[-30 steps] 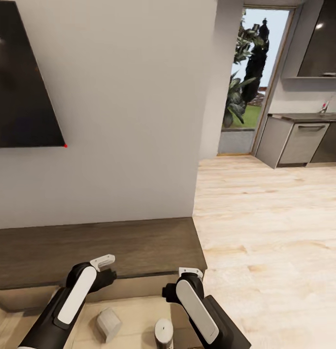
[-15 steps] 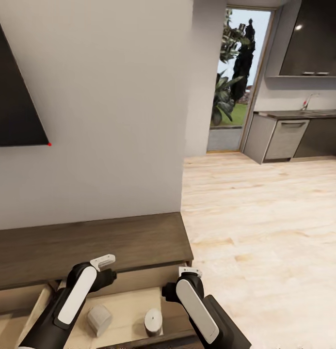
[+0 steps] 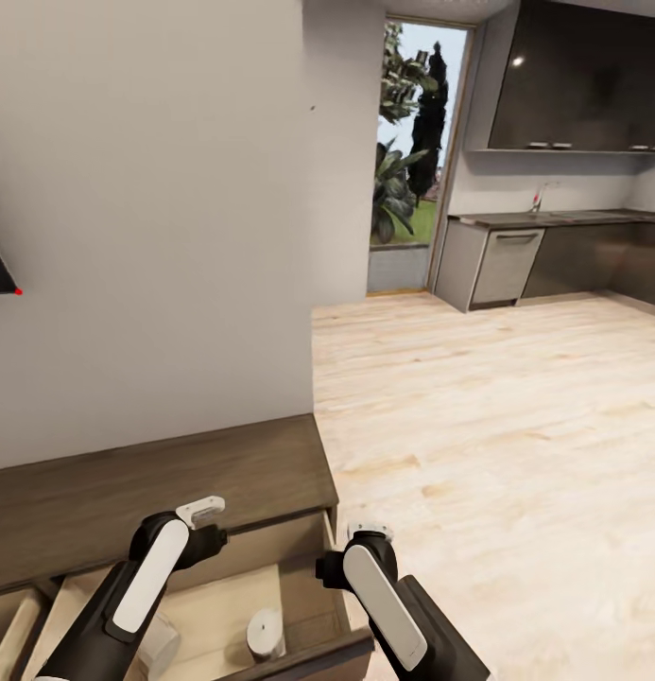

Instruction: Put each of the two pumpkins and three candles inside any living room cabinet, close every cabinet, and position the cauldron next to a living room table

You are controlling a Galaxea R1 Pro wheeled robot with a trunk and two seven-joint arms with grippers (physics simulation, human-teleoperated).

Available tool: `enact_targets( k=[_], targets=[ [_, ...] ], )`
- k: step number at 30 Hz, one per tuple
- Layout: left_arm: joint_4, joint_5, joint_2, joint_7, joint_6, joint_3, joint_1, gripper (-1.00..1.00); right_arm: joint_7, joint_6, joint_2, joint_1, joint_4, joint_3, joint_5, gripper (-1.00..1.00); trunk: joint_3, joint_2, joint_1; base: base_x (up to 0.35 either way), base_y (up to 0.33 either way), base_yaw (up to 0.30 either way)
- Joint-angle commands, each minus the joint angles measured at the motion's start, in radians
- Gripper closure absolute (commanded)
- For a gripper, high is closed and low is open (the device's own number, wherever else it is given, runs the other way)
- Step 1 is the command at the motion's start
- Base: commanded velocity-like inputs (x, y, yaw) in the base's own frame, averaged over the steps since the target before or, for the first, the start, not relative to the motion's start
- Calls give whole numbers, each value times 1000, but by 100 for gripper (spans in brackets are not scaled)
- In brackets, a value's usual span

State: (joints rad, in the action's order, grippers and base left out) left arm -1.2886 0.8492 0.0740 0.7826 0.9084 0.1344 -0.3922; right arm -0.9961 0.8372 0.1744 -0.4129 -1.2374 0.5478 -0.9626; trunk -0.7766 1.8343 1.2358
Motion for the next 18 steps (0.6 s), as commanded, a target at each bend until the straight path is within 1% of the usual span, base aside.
enact_targets(
  k=[1,10,18],
  targets=[
    [-1,10,1,10,1,2,0,-100,-10,3,0,-1,0,1,-8,-100,-1,0,0,0,-4,-276],
    [-11,10,1,10,1,1,0,-100,-10,3,0,-1,0,1,-14,-100,-1,0,0,0,-1,-277],
    [-16,10,1,10,1,1,0,-100,-10,3,0,-1,0,1,-16,-100,24,-56,-31,0,0,-274]
  ],
)
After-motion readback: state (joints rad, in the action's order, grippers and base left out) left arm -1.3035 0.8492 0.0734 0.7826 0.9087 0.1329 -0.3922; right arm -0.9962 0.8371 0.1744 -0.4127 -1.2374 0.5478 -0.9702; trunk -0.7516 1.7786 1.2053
